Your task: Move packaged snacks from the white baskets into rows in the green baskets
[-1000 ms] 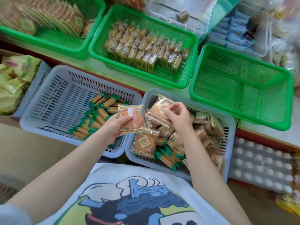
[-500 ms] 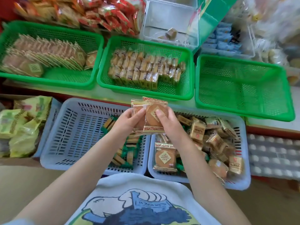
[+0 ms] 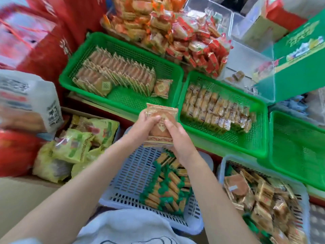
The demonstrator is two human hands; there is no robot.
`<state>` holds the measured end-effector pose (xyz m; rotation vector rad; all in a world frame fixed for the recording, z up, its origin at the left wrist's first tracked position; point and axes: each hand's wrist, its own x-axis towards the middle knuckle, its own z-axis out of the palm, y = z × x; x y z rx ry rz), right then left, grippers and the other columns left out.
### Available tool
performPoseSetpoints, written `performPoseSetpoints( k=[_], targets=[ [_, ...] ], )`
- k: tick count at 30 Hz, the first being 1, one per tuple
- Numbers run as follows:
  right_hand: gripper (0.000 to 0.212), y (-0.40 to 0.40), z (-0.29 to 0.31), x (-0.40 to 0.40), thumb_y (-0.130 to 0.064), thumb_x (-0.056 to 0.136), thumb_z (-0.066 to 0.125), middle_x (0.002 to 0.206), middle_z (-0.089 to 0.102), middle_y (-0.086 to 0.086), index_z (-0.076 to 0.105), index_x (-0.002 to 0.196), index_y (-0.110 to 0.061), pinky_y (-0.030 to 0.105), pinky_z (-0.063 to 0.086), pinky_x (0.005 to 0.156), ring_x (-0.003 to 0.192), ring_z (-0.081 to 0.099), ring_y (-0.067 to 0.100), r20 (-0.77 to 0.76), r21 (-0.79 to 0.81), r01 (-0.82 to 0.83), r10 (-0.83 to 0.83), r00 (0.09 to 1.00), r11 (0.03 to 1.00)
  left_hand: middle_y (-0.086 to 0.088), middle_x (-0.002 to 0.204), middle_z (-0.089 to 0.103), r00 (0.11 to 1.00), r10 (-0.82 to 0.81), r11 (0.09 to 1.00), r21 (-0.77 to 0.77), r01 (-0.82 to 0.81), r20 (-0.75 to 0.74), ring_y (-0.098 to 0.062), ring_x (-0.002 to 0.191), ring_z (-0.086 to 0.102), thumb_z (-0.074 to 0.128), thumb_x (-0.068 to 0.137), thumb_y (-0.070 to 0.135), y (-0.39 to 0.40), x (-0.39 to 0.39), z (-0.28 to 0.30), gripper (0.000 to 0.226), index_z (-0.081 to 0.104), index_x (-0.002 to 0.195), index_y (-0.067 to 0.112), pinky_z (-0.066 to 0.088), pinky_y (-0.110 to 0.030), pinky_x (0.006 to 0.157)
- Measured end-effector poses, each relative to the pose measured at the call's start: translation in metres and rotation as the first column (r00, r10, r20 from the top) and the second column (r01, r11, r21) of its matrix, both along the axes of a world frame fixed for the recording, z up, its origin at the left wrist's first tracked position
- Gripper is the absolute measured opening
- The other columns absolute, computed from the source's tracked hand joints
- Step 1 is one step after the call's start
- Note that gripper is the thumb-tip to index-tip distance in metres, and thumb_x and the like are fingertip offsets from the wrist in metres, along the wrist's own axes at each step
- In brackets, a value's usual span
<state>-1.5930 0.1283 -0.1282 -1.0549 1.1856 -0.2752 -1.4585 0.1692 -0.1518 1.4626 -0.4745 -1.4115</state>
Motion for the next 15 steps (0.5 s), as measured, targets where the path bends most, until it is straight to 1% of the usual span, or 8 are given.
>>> performPoseSetpoints(
  k=[2, 3, 4, 6, 8, 11, 13, 15],
  targets=[
    [0.068, -0.005, 0.001, 0.031, -0.066, 0.069, 0.070, 0.121, 0.070, 0.004, 0.056, 0.124, -0.027, 0.052, 0.049, 0.104, 0.110, 0.068, 0.024, -0.006, 0.000, 0.014, -0.014, 1.000, 1.000, -0.009, 0.138, 0.058, 0.975, -0.039, 0.999, 0.001, 0.040, 0.218, -0.025, 0.125, 0.057, 0.046, 0.082, 0.071, -0.002, 0.042, -0.008, 0.074, 0.049, 0.138, 0.023, 0.045, -0.049, 0.106],
    [0.066, -0.011, -0.001, 0.043, -0.063, 0.070, 0.071, 0.122, 0.069, 0.006, 0.056, 0.123, -0.025, 0.052, 0.049, 0.104, 0.110, 0.068, 0.025, -0.008, 0.006, 0.030, -0.030, 1.000, 1.000, -0.010, 0.142, 0.055, 0.925, -0.033, 0.999, 0.023, 0.026, 0.380, -0.026, 0.131, 0.052, 0.039, 0.084, 0.072, -0.002, 0.065, -0.016, 0.078, 0.051, 0.141, 0.020, 0.040, -0.050, 0.111],
    [0.070, -0.018, -0.002, 0.055, -0.062, 0.070, 0.073, 0.123, 0.069, 0.007, 0.056, 0.124, -0.022, 0.053, 0.049, 0.105, 0.112, 0.067, 0.026, -0.011, 0.003, 0.049, -0.049, 0.999, 0.999, -0.012, 0.147, 0.051, 0.818, -0.021, 0.999, 0.053, -0.012, 0.575, -0.026, 0.137, 0.045, 0.036, 0.092, 0.065, 0.000, 0.088, -0.027, 0.074, 0.049, 0.144, 0.014, 0.034, -0.049, 0.115],
    [0.098, -0.035, -0.008, 0.079, -0.073, 0.060, 0.078, 0.132, 0.065, 0.006, 0.050, 0.137, -0.018, 0.054, 0.046, 0.107, 0.120, 0.063, 0.026, -0.041, -0.017, 0.078, -0.078, 0.996, 0.997, -0.012, 0.157, 0.038, 0.481, -0.068, 0.991, 0.115, -0.069, 0.874, -0.026, 0.148, 0.029, 0.035, 0.102, 0.051, 0.013, 0.129, -0.050, 0.061, 0.043, 0.149, 0.012, 0.017, -0.048, 0.122],
    [0.107, -0.053, -0.013, 0.103, -0.075, 0.062, 0.077, 0.137, 0.061, 0.006, 0.041, 0.144, -0.016, 0.054, 0.046, 0.107, 0.123, 0.061, 0.026, -0.083, -0.033, 0.070, -0.073, 0.994, 0.997, -0.007, 0.167, 0.016, 0.258, -0.250, 0.963, 0.267, -0.033, 0.933, -0.023, 0.155, 0.005, 0.033, 0.104, 0.051, 0.028, 0.156, -0.072, 0.061, 0.029, 0.156, 0.020, -0.001, -0.049, 0.122],
    [0.061, -0.082, -0.028, 0.145, -0.047, 0.092, 0.068, 0.127, 0.065, 0.009, 0.044, 0.136, -0.013, 0.050, 0.056, 0.094, 0.109, 0.067, 0.028, -0.133, -0.020, 0.033, -0.035, 0.990, 0.999, -0.001, 0.169, -0.005, 0.186, -0.390, 0.920, 0.388, 0.050, 0.902, -0.019, 0.154, -0.014, 0.030, 0.103, 0.053, 0.041, 0.172, -0.105, 0.067, 0.011, 0.161, 0.026, -0.006, -0.051, 0.124],
    [0.080, -0.094, -0.038, 0.170, -0.053, 0.081, 0.075, 0.129, 0.064, 0.009, 0.042, 0.139, -0.010, 0.053, 0.056, 0.094, 0.111, 0.067, 0.030, -0.182, -0.009, -0.032, 0.029, 0.983, 0.999, 0.002, 0.168, -0.010, 0.212, -0.340, 0.940, 0.330, 0.084, 0.916, -0.016, 0.152, -0.020, 0.031, 0.103, 0.054, 0.043, 0.171, -0.110, 0.067, 0.007, 0.161, 0.029, -0.008, -0.050, 0.123],
    [0.109, -0.099, -0.056, 0.195, -0.065, 0.068, 0.077, 0.146, 0.052, 0.010, 0.031, 0.150, -0.008, 0.053, 0.046, 0.107, 0.127, 0.056, 0.032, -0.277, 0.004, -0.092, 0.090, 0.957, 0.996, 0.005, 0.167, -0.013, 0.253, -0.299, 0.954, 0.284, 0.097, 0.920, -0.013, 0.151, -0.023, 0.028, 0.100, 0.059, 0.045, 0.174, -0.113, 0.070, 0.004, 0.160, 0.032, -0.009, -0.050, 0.123]
  ],
)
